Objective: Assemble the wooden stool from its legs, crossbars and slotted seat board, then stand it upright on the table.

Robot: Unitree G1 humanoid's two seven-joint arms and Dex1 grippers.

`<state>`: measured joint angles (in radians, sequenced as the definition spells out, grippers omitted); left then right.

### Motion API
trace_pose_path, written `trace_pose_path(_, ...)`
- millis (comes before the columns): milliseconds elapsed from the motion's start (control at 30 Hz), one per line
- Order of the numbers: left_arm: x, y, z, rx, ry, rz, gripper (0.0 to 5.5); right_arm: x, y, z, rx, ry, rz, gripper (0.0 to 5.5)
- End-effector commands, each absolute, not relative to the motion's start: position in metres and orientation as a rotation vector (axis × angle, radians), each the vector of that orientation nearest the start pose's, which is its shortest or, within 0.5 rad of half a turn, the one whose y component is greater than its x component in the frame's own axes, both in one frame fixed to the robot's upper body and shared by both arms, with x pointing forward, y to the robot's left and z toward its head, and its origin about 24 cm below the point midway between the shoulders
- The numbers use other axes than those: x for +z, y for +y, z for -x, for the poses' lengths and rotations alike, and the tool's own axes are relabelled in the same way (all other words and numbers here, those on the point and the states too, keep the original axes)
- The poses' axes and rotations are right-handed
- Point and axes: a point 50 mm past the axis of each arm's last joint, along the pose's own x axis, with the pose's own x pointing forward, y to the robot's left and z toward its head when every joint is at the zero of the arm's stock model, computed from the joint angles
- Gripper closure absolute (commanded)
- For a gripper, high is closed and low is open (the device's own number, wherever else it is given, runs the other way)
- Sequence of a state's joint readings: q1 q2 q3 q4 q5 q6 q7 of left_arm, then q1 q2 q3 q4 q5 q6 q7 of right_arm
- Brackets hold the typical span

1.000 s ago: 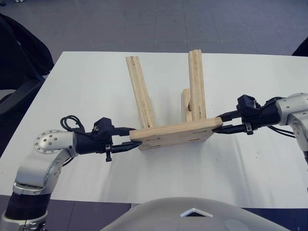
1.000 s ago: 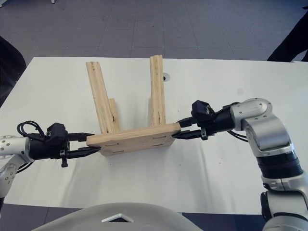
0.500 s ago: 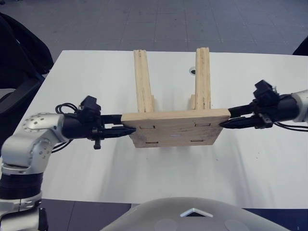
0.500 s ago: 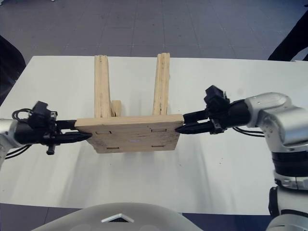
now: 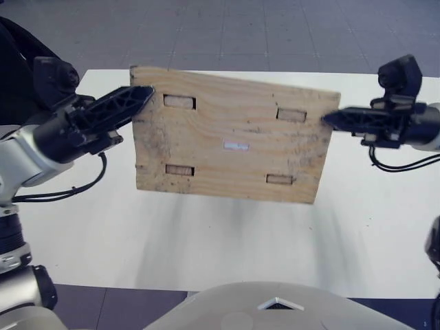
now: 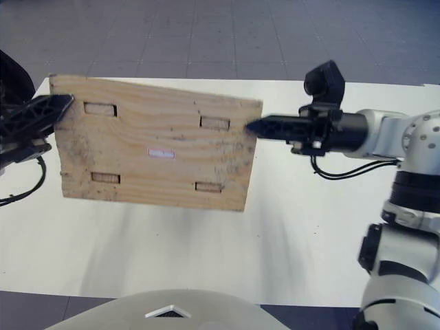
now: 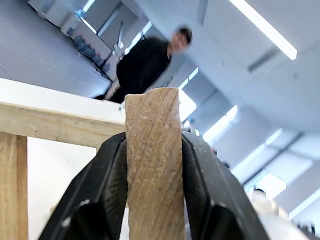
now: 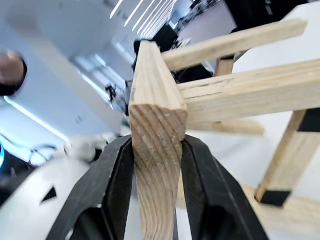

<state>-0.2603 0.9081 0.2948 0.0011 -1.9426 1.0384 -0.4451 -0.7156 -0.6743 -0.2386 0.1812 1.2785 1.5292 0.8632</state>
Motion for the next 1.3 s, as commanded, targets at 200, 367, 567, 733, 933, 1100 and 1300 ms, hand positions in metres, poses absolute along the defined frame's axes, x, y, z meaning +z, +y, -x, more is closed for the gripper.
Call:
trace_pose_path(200,0.146,0.223,-0.310,-0.454,0.520,1.218,4.12,0.171,-0.147,-0.358,0.586,0.636,-1.036,4.20)
trace_pose_path(367,0.119,0.215,-0.344,-0.237,0.603,1.311,4.13,0.135,-0.131,-0.381,0.328,0.710,-1.174,4.20)
trace_pose_path(567,0.111,0.212,-0.363,-0.195,0.615,1.322,3.08,0.136,-0.112,-0.395,0.369,0.673,-1.212,4.20)
trace_pose_path(733,0.108,0.223,-0.366,-0.180,0.603,1.355,2.86,0.149,-0.112,-0.399,0.482,0.587,-1.256,2.76)
trace_pose_path(933,0.115,0.219,-0.369,-0.256,0.565,1.359,2.86,0.156,-0.109,-0.399,0.589,0.536,-1.238,2.36)
trace_pose_path(1100,0.125,0.220,-0.372,-0.321,0.477,1.363,2.31,0.159,-0.110,-0.397,0.659,0.503,-1.226,2.32)
trace_pose_path(1300,0.133,0.221,-0.372,-0.400,0.429,1.367,1.38,0.168,-0.113,-0.398,0.709,0.454,-1.217,1.27)
